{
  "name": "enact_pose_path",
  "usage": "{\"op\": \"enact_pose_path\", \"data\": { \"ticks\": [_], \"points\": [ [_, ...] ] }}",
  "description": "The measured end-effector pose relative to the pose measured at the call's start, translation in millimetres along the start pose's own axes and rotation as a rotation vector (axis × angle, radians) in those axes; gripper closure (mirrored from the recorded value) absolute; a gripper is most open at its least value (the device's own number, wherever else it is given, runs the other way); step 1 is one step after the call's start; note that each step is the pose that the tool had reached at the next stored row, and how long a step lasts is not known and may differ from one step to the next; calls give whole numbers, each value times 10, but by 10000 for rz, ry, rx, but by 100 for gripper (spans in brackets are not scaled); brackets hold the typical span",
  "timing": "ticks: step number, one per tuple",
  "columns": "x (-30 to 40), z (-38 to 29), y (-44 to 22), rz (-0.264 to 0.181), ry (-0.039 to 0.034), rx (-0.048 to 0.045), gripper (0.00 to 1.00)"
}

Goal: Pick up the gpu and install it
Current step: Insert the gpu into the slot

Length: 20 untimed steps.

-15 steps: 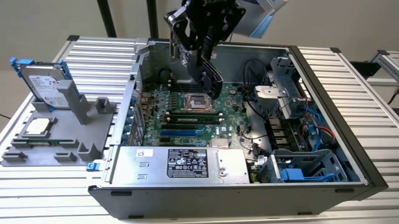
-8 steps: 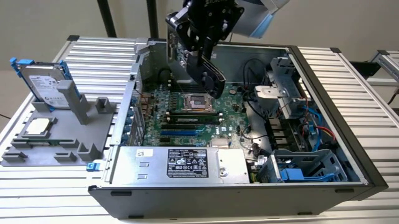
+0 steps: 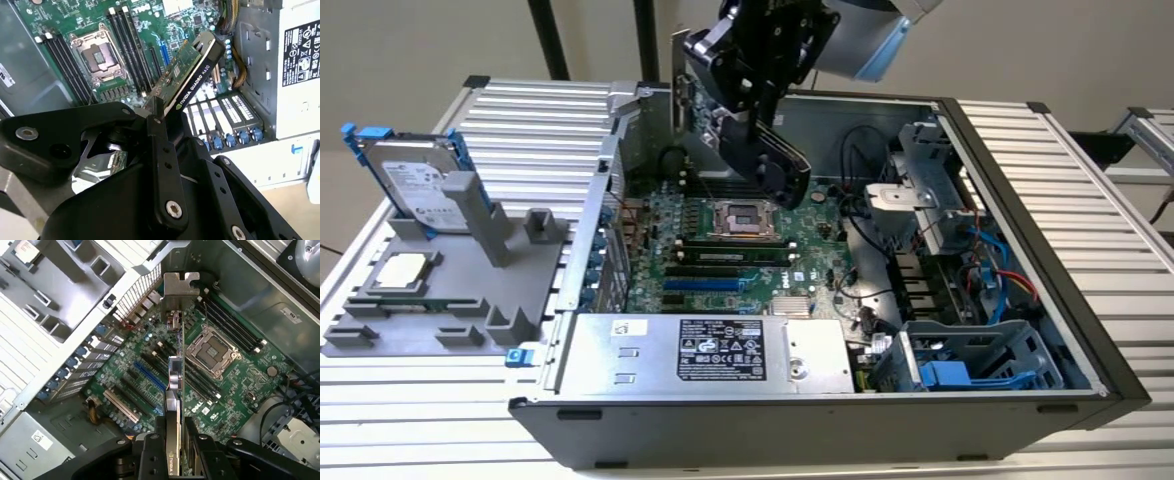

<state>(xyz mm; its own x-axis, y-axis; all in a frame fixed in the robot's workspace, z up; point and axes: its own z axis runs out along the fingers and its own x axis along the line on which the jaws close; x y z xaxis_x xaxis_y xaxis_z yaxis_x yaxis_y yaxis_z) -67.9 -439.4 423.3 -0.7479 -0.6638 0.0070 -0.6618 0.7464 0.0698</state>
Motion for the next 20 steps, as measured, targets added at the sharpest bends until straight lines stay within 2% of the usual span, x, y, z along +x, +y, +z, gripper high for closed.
{"op": "enact_pose_path", "data": {
  "ticks": [20],
  "points": [
    [-54, -4, -48, -2473, 173, 17, 100]
  ]
}}
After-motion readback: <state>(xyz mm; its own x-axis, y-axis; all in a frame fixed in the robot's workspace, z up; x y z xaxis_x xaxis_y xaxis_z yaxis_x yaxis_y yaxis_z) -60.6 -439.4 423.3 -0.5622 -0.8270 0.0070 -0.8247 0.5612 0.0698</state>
